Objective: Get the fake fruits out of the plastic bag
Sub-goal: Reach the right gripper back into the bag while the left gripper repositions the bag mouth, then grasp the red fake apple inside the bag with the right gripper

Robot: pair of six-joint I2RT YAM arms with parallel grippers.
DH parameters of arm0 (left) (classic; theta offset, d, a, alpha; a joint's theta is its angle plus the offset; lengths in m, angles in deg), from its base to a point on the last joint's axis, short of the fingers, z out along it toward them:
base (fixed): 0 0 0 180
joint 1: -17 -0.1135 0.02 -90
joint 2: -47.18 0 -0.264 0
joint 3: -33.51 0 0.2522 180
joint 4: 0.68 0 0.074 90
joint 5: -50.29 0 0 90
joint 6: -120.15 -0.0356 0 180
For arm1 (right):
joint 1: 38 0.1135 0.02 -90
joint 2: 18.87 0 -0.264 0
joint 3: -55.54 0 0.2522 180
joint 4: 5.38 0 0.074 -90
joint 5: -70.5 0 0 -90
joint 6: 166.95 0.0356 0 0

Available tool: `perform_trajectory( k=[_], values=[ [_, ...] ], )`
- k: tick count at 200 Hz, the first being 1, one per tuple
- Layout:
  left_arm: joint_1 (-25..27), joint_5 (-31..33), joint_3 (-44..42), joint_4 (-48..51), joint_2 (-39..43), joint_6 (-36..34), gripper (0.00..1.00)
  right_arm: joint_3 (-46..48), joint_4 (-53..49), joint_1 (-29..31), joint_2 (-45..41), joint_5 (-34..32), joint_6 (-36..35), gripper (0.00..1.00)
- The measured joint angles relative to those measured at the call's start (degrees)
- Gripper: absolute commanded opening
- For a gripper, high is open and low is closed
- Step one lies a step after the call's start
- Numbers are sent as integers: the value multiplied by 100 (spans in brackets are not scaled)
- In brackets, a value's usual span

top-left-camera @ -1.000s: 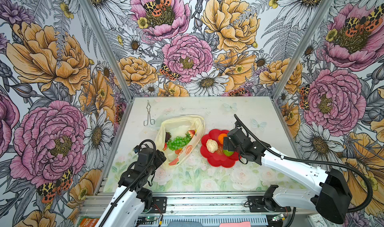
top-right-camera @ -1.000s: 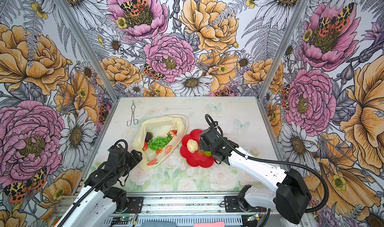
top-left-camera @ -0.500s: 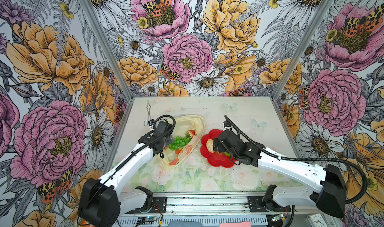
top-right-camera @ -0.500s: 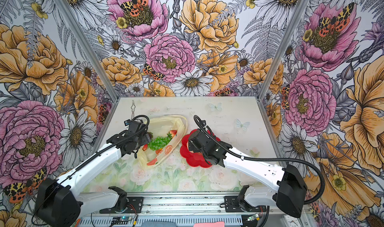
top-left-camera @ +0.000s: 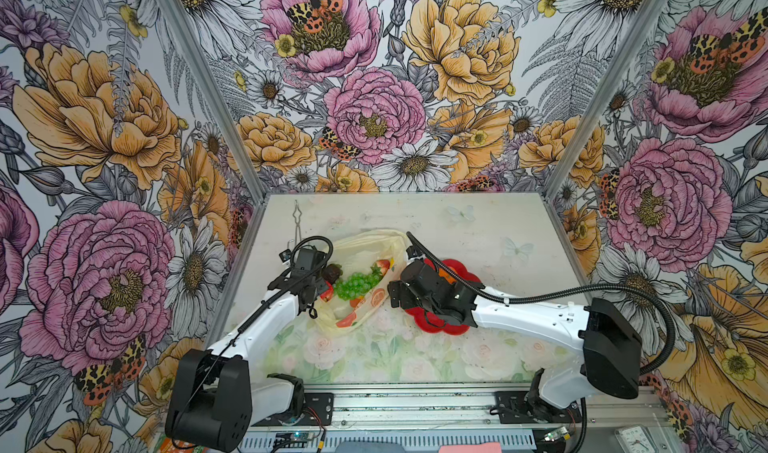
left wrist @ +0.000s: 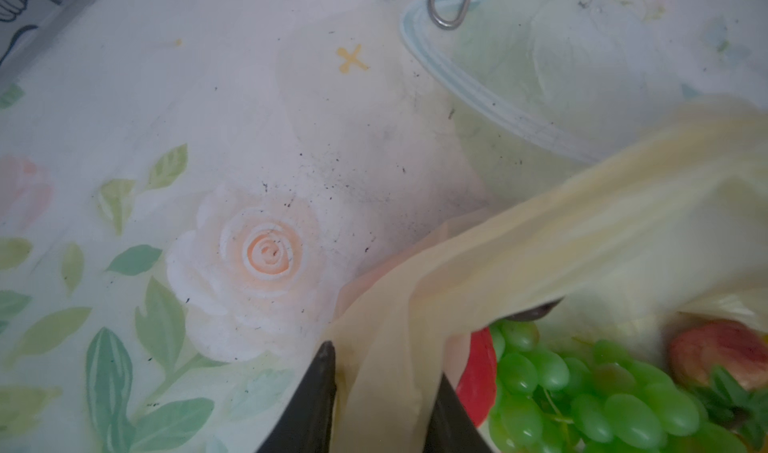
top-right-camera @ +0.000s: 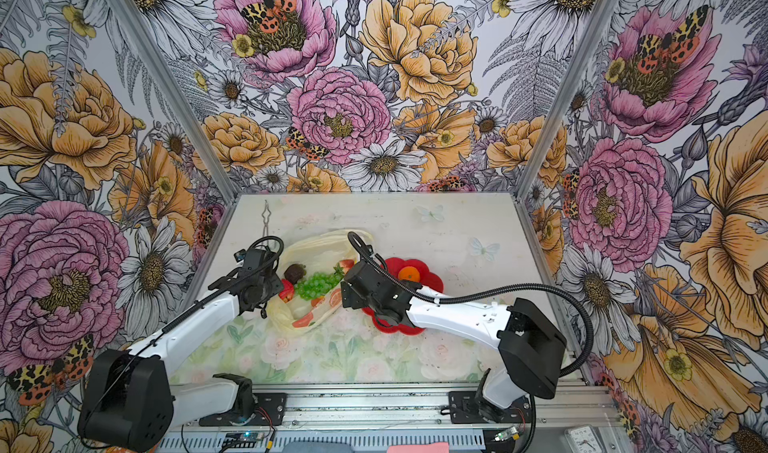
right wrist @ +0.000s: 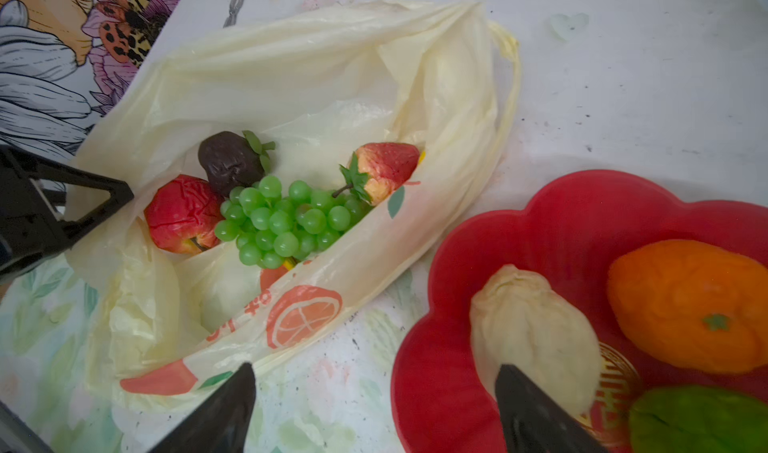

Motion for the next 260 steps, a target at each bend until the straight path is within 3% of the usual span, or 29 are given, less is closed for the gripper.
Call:
perform_trajectory(
  k=[41, 113, 175, 260],
  values=[
    [-938, -807, -828, -490, 743, 83, 14, -1005, 431, 192, 1097, 590, 127, 85],
    [-1674, -2002, -1276, -1224, 393, 79, 7, -2363, 708, 459, 2472, 1316, 345, 79],
    [-1659, -2671, -1438, -1615, 186, 125, 3, -2806, 769, 470, 2933, 1438, 750, 75],
    [-1117, -2756, -1639, -1690, 280, 378, 3, -2938, 861, 466, 3517, 1453, 1390, 73]
  ],
)
